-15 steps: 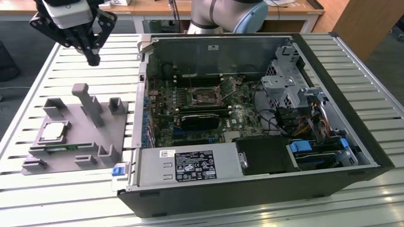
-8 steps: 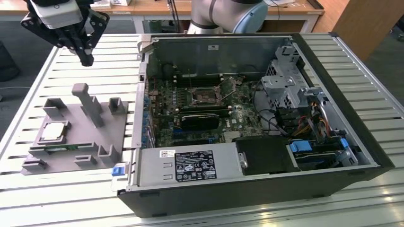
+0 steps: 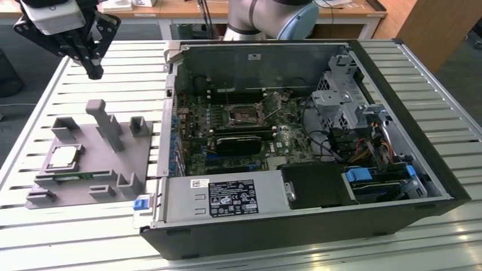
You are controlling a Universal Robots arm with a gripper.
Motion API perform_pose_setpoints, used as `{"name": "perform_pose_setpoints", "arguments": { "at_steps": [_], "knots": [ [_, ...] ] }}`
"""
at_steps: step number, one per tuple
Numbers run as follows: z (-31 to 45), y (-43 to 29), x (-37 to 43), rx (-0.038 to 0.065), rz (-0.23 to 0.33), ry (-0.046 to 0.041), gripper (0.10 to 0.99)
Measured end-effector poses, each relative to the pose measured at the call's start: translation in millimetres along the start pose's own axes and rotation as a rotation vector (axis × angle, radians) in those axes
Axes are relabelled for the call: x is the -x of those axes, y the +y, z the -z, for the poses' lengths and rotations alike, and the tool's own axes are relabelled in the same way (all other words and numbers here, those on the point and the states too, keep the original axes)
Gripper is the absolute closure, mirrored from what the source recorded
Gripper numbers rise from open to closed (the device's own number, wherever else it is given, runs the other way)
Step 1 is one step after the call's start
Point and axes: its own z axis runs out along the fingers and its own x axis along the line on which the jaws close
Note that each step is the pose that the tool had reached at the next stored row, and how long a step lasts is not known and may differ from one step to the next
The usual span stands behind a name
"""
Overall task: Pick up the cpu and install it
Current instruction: 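Reach for the cpu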
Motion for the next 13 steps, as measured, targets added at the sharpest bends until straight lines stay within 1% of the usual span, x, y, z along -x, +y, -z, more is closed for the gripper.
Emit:
{"name": "perform_pose_setpoints", "arguments": {
  "at_steps": [13],
  "knots": [
    [0.3,-1.5,-19.8,0.0,0.0,0.0,0.98]
  ]
}}
